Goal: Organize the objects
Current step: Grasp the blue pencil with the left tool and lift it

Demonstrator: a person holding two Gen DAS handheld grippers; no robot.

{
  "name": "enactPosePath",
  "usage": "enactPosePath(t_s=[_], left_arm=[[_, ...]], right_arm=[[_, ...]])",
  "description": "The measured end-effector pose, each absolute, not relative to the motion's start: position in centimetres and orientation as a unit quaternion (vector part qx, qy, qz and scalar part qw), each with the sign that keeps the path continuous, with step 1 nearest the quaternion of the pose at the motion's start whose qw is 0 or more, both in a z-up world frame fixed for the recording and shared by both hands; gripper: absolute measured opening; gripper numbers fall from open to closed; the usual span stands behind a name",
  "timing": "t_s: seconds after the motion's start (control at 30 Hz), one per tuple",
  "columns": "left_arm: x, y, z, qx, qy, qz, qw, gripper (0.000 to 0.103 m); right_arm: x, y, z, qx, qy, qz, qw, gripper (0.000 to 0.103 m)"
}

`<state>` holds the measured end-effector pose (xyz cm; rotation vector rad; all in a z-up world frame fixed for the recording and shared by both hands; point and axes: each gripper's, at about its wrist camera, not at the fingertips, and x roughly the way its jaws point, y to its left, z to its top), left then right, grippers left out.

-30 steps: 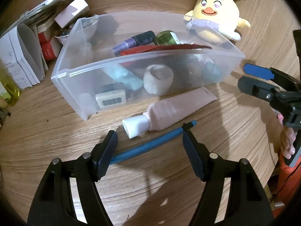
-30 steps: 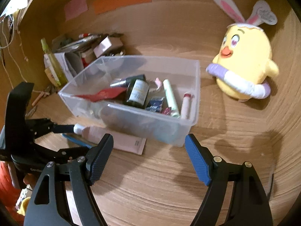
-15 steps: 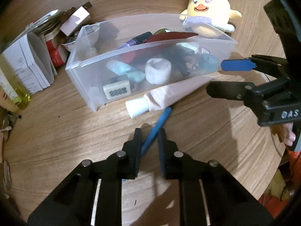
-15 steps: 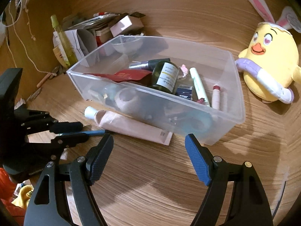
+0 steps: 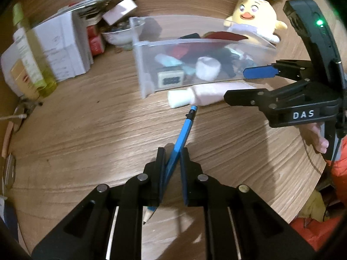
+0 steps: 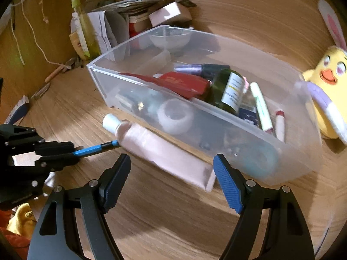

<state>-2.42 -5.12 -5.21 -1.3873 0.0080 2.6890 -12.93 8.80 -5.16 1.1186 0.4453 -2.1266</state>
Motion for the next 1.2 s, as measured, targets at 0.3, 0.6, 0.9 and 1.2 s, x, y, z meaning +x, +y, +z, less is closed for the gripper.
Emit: enactPosePath(t_s=[0.3,0.6,0.9,1.2], left_arm=[[-2.0,-7.4,-5.2,-0.461,-0.038,0.886,0.037,0.012],[-2.4,-7.7,-5.2,-0.463,-0.056,0.884,0.034,0.012],[-2.9,-6.0,-5.1,-0.469,-0.034,0.881,0.059,0.012],[-4.2,-5.6,-5.2,-0.472,-0.019,0.879,0.069,0.015]], right_arm=[[-12.1,6.7,-6.0,0.427,0.202,-0.809,0.351,0.072],[-11.0,8.3,-5.5,0.433,0.204,-0.803,0.355,0.048],[-8.9,8.2,-4.5,0.421,0.216,-0.789,0.392,0.048],[-11.4,4.9,-6.3,0.448,0.218,-0.779,0.381,0.048]])
